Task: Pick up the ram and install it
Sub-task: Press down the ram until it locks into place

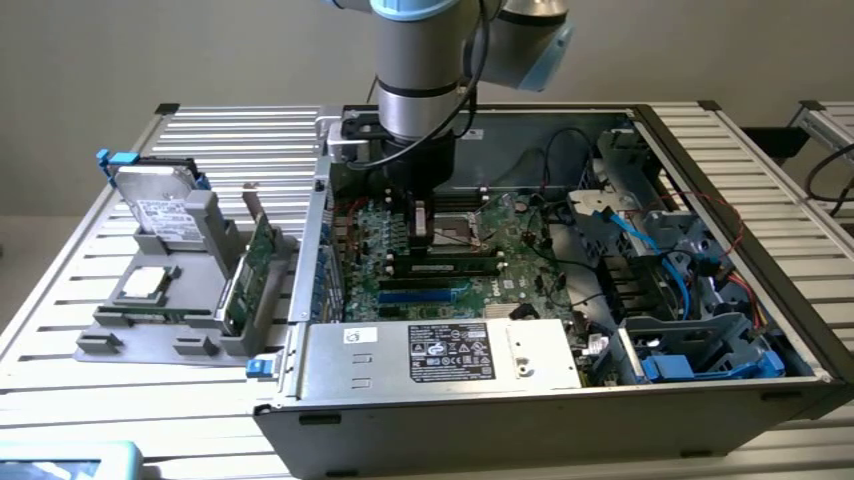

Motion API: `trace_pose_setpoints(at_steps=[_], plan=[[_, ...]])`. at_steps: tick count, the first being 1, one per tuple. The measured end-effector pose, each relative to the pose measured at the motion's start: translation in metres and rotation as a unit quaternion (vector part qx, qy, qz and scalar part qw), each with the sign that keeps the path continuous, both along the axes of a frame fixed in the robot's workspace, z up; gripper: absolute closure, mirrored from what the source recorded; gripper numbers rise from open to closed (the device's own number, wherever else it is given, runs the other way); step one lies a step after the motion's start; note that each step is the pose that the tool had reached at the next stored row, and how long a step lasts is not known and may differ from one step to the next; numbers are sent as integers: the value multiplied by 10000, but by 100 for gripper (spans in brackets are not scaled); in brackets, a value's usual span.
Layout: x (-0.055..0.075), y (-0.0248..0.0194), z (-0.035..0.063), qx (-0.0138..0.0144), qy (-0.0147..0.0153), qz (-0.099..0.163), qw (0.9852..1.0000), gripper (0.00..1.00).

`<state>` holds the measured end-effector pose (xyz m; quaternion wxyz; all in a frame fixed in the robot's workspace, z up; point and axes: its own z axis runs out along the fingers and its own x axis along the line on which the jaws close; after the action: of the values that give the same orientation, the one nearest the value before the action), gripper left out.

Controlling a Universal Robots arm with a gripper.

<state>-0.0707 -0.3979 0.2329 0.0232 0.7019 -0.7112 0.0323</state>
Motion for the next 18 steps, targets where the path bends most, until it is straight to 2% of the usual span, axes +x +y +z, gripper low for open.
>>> trace_pose_setpoints(at_steps=[5,18], plan=[[0,16,-12,1,-8,0,10000,89],[-3,9,-20,0,-16,0,10000,89]])
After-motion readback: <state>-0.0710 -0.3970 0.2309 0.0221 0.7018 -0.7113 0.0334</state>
